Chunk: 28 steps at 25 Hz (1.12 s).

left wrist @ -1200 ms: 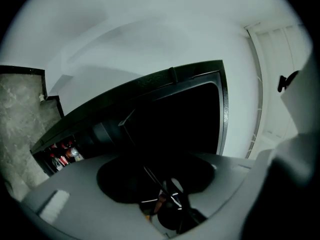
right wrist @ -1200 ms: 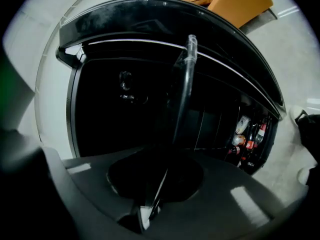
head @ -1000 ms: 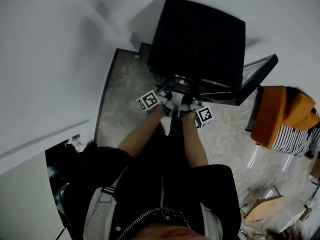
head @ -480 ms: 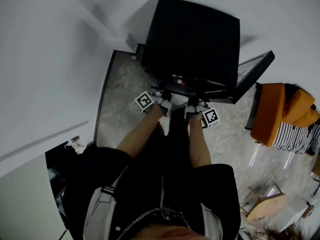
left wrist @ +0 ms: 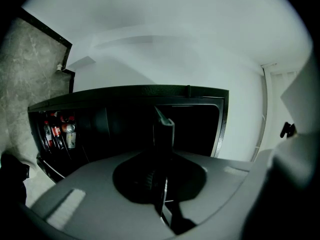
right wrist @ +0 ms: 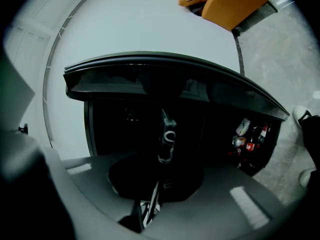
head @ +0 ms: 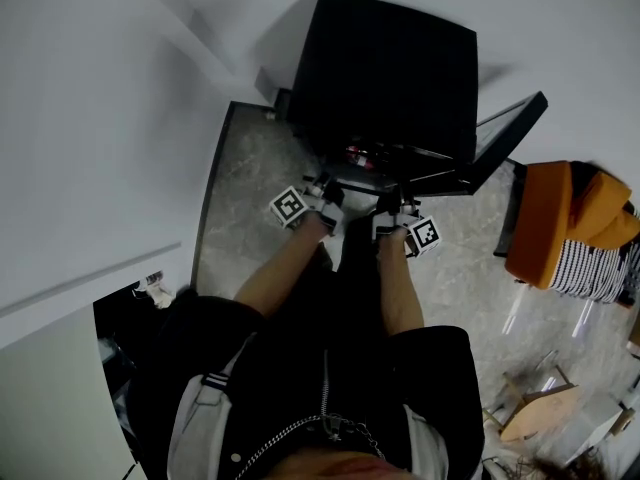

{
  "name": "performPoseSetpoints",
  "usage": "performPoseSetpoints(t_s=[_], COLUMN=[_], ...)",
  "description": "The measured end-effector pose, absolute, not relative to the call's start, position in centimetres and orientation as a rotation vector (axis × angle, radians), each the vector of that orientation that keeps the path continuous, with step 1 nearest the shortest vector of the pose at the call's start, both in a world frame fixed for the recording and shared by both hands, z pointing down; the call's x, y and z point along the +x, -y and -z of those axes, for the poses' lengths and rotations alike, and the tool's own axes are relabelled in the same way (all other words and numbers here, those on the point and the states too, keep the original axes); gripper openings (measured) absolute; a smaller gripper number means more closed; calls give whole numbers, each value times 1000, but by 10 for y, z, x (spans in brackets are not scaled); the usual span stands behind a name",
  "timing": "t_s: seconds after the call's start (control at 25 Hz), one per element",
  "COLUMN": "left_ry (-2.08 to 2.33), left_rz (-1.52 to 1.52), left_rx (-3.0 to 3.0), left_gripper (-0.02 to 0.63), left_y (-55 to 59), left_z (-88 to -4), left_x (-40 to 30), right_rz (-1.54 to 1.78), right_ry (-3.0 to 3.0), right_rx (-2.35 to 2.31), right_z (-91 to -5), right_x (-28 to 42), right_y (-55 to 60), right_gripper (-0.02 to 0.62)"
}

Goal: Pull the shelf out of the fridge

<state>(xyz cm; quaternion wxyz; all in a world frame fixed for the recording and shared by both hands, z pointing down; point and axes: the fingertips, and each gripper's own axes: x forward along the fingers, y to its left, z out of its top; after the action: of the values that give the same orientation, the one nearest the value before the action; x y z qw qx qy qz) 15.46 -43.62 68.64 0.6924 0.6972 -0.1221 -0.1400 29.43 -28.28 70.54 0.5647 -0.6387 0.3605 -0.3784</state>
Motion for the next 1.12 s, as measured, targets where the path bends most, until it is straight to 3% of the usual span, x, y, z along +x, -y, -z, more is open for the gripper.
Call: performPoseSetpoints(t_s=[1.12], left_ry=[159], left_rz=[340], left_rx=[1623], left_gripper=[26], left_y=[363], left_z=[-643], left_x=[73], right_rz=[812], right_ry=[-845], right_rx=[-1550], right_z=[-669], right_x=[203], right_y=[200], right_gripper=[32])
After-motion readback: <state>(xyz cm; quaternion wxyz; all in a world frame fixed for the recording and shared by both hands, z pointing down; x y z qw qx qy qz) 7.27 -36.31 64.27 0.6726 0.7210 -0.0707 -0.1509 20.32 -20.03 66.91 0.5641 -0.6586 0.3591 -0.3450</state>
